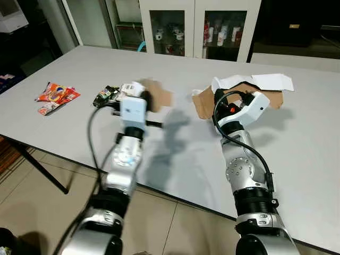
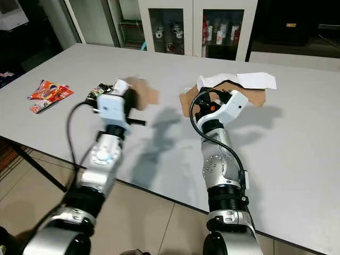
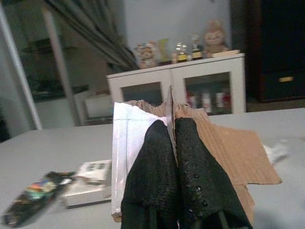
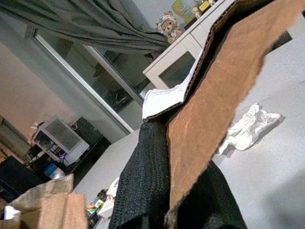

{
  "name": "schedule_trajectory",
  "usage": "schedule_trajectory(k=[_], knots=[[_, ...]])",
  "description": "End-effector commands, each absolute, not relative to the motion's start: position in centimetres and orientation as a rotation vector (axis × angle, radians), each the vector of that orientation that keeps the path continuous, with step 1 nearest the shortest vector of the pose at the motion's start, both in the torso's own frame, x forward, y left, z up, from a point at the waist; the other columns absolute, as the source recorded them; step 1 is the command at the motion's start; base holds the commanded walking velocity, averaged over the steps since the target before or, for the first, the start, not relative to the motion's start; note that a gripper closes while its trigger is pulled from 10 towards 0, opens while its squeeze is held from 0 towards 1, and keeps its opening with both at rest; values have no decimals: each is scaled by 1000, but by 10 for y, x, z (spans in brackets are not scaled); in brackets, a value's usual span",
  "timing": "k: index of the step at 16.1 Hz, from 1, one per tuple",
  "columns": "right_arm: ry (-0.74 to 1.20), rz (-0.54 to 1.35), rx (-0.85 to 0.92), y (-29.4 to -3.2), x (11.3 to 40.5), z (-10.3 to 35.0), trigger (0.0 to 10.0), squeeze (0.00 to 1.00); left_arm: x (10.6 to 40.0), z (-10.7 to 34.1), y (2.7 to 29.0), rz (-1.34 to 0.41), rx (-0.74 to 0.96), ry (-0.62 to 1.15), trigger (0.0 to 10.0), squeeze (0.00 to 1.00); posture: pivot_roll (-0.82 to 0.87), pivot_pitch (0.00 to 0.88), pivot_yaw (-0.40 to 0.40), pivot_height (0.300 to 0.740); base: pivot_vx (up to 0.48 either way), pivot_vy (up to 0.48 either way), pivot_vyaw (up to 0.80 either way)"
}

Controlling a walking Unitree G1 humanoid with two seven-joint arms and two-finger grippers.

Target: Picking trash to rubbish bin

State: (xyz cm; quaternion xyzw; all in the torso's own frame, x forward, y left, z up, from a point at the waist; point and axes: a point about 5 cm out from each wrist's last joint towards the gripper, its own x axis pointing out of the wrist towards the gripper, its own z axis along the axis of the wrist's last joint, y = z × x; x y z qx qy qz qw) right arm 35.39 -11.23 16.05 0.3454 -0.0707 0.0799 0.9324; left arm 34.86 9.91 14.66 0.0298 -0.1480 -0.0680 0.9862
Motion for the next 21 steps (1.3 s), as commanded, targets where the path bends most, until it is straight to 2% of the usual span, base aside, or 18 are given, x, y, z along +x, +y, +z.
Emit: schedule_trajectory(k=[1, 10, 21], knots=[[-168, 180, 733, -106, 355, 167, 10000, 0, 347, 146, 102, -121, 70, -307, 10000, 0, 17, 0, 103, 740, 0, 0, 0], [-131, 181, 691, -106, 358, 162, 10000, 0, 351, 138, 101, -99, 102, -252, 10000, 0, 36, 0, 76, 740, 0, 0, 0], [-127, 171, 683, -108, 360, 162, 10000, 0, 351, 143, 95, -137, 90, -287, 10000, 0, 32, 0, 79, 740, 0, 0, 0]])
